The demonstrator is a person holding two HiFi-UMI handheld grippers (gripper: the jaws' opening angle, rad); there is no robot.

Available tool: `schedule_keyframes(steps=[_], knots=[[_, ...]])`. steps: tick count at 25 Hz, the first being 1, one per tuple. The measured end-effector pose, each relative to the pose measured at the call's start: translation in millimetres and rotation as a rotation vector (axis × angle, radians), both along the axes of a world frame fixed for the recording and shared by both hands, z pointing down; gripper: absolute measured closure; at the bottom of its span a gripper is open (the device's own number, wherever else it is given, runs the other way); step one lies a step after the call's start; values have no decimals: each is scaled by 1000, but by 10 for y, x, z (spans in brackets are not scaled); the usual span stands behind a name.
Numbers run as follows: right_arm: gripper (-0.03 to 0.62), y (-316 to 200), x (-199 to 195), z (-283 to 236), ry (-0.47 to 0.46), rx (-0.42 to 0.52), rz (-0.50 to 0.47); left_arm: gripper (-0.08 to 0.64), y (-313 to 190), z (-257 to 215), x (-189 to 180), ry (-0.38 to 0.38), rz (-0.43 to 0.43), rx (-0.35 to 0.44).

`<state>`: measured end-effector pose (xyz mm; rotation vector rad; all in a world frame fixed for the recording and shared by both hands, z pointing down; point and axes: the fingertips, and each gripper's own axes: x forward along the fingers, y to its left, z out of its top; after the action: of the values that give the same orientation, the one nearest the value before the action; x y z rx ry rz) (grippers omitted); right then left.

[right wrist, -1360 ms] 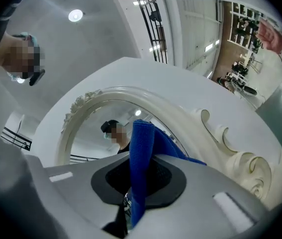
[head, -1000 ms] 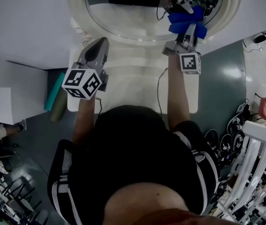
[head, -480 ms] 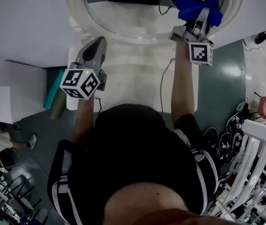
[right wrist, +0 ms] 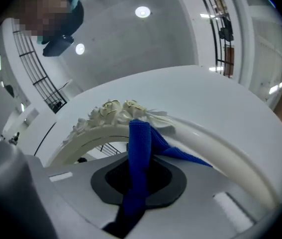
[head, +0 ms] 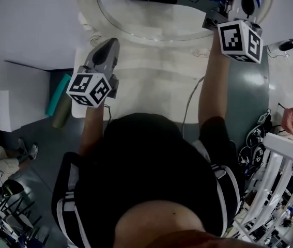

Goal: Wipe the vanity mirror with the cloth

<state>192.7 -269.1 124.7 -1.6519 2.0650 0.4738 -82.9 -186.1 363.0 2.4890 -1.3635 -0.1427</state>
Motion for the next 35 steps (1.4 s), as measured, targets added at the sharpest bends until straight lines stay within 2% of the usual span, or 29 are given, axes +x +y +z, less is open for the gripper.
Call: schedule_keyframes(steps=[4,6,8,10,12,14,18,24,27,29,33,35], knots=[[565,-17,-278,-187,179,2,14,551,9,33,-1,3,0,-10],[565,-13,-454,-252,297,6,12,551,13,49,-8,3,0,-14],[565,-2,-676,-243,466,9,6,551,18,64,-19,1,-1,-19],[565,-8,-901,-143,676,29,10,551,17,70,-26,-1,-3,-24],[566,-31,-1060,78,900,38,39,551,11,67,-33,-3,-6,-26],[566,-53,-1165,384,1052,13,58,551,3,57,-30,-3,-6,-26],[566,-54,-1401,1016,1202,11,14,551,4,62,-3,-6,2,-29],[566,-81,-1565,2253,1478,-95,-57,551,14,120,8,-12,10,-40],[566,-74,-1543,2891,1577,-172,-94,551,26,135,-1,-14,7,-48],[566,-78,-1517,3227,1603,-202,-105,551,26,148,2,-18,7,-54],[566,-78,-1492,3711,1567,-243,-128,551,43,184,7,-22,10,-65],[566,-73,-1469,3978,1574,-300,-156,551,50,200,-3,-23,8,-69]])
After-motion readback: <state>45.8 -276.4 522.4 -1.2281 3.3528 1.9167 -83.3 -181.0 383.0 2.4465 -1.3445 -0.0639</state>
